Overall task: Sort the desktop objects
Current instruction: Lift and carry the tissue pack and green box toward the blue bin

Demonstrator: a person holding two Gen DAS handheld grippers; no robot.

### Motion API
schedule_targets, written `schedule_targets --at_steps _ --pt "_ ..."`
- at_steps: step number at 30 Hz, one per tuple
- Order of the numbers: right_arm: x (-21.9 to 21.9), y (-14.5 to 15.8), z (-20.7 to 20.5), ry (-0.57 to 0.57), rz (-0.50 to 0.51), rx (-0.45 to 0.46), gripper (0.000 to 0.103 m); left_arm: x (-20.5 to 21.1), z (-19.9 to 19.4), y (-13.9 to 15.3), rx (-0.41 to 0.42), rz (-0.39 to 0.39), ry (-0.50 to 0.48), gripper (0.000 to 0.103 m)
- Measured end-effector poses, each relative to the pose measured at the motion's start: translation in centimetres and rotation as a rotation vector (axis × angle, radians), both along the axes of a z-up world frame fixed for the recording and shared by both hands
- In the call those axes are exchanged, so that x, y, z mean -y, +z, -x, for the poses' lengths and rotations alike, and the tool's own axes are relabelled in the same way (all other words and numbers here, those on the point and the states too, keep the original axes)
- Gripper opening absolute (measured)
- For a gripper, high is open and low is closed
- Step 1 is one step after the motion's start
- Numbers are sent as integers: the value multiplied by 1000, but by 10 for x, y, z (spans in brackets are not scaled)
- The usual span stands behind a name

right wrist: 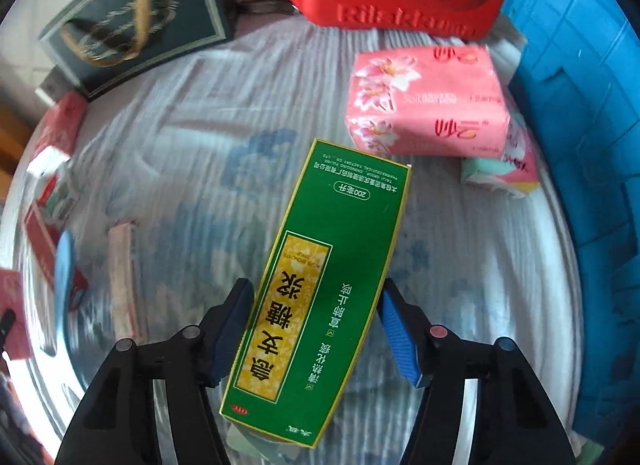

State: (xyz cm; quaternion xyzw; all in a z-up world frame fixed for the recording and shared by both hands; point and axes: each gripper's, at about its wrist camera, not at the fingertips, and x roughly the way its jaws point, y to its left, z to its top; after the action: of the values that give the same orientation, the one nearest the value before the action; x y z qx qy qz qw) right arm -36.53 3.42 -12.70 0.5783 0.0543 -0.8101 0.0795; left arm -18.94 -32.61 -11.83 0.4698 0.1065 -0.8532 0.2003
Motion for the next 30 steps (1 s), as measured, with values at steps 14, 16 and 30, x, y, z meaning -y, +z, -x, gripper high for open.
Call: schedule_targets --at_steps 14,16,30 --pt "-57 139 -104 56 52 -341 62 -112 -54 105 -211 48 -125 90" --pt "-75 161 -119 49 75 -398 62 -132 -59 119 -239 57 -155 90" --pt "-218 276 -200 -18 193 -706 59 -310 -59 200 -411 90 -400 90"
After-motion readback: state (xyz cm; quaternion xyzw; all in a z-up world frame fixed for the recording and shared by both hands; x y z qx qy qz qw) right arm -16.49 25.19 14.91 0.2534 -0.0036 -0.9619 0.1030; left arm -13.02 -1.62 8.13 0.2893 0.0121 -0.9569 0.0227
